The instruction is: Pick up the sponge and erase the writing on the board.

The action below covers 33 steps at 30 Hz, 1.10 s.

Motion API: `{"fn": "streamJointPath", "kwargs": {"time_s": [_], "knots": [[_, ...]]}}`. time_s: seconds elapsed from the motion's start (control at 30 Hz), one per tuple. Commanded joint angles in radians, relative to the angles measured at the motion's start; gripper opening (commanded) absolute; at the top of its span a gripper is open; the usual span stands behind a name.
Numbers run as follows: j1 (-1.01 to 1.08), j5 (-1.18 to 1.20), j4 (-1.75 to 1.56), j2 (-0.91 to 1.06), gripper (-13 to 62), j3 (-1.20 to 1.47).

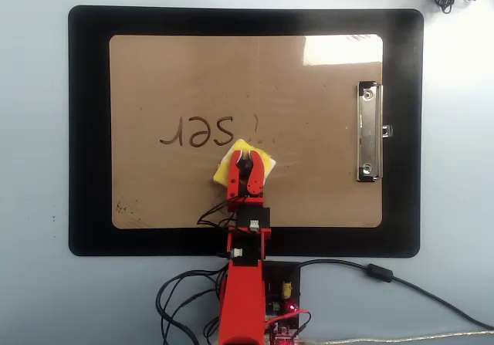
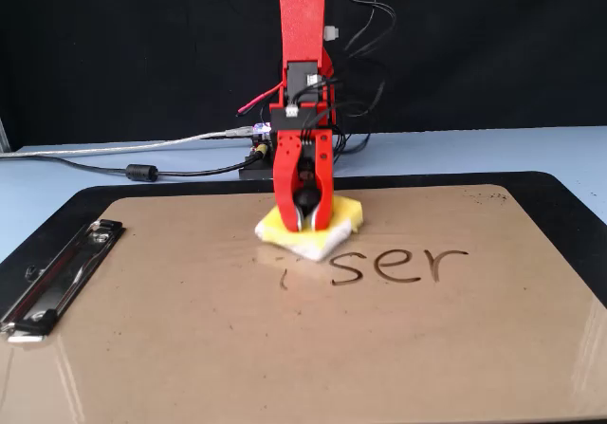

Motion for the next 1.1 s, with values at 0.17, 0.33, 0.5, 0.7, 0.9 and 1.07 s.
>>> {"fn": "streamJointPath", "kwargs": {"time_s": [0.17, 0.33, 0.5, 0.7, 0.9, 1.07], "knots": [[0.038, -0.014, -0.21, -0.565, -7.9, -0.457], [0.15, -0.009, -0.285, -0.523, -7.9, -0.371], [0.163, 0.0, -0.279, -0.094, -7.9, 0.069], [-0.061, -0.009, -0.291, -0.302, -8.0, -0.126], [-0.141, -0.032, -0.285, -0.611, -7.9, -0.456], [-0.163, -0.029, -0.281, -0.222, -7.9, -0.074]]}}
